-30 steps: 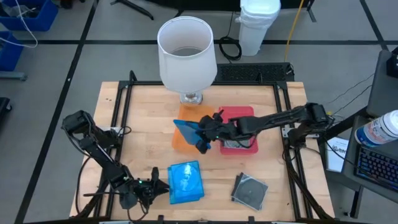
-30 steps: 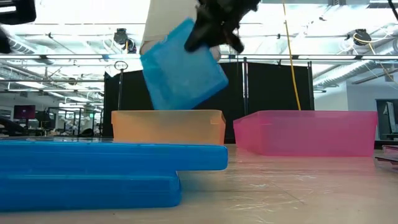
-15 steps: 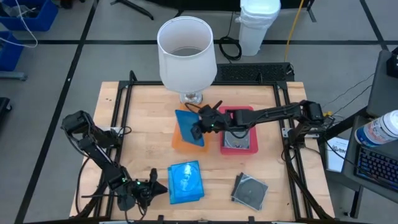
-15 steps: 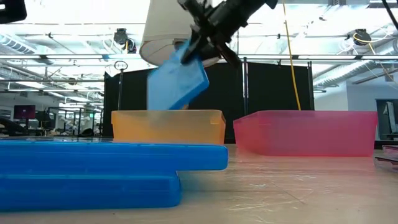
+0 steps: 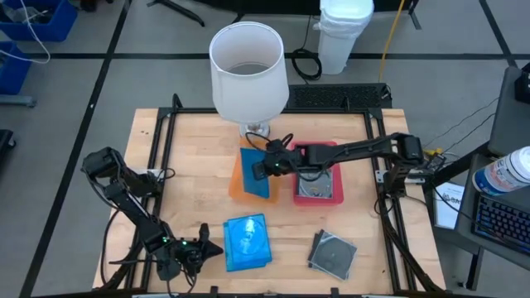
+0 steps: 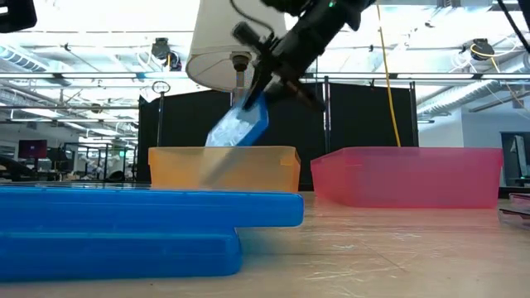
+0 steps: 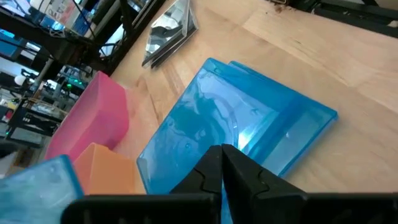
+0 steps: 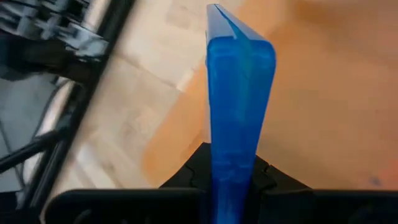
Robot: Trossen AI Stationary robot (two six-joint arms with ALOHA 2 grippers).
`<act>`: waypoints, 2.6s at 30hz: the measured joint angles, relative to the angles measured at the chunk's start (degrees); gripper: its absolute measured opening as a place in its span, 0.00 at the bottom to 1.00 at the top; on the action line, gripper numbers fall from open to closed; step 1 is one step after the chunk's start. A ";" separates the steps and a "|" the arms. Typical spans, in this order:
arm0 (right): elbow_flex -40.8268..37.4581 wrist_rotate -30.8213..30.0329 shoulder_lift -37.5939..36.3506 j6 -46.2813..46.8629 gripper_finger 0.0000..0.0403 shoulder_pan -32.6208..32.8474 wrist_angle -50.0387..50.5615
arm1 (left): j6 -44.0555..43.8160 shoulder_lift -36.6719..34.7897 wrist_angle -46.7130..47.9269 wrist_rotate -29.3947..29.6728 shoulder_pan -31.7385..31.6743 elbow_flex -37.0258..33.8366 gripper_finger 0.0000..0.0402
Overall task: Pick & place jewel cases by type
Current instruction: Put the blue CD case into the orange bin, then put the black CD case into the red bin
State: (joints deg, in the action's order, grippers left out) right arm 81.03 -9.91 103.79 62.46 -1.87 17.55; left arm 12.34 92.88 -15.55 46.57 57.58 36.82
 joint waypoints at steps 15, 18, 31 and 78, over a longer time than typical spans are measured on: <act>0.08 3.83 4.59 1.41 0.12 -1.49 -5.24 | 0.94 0.00 1.25 -0.02 0.04 0.00 0.01; 0.07 3.76 4.59 0.83 0.12 -1.49 -5.28 | 0.22 0.00 1.25 -0.03 0.04 0.00 0.05; 0.02 2.82 4.59 1.33 0.22 -0.06 -2.05 | -0.75 0.00 1.27 -0.19 0.04 0.00 0.05; 0.02 2.57 -6.77 -13.03 0.45 10.99 5.92 | -5.02 -0.02 3.44 -1.54 -1.31 0.04 0.10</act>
State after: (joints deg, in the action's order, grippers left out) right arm 81.06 -7.34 97.02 49.42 9.12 23.47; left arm 7.32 92.86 -12.11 45.02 56.27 36.86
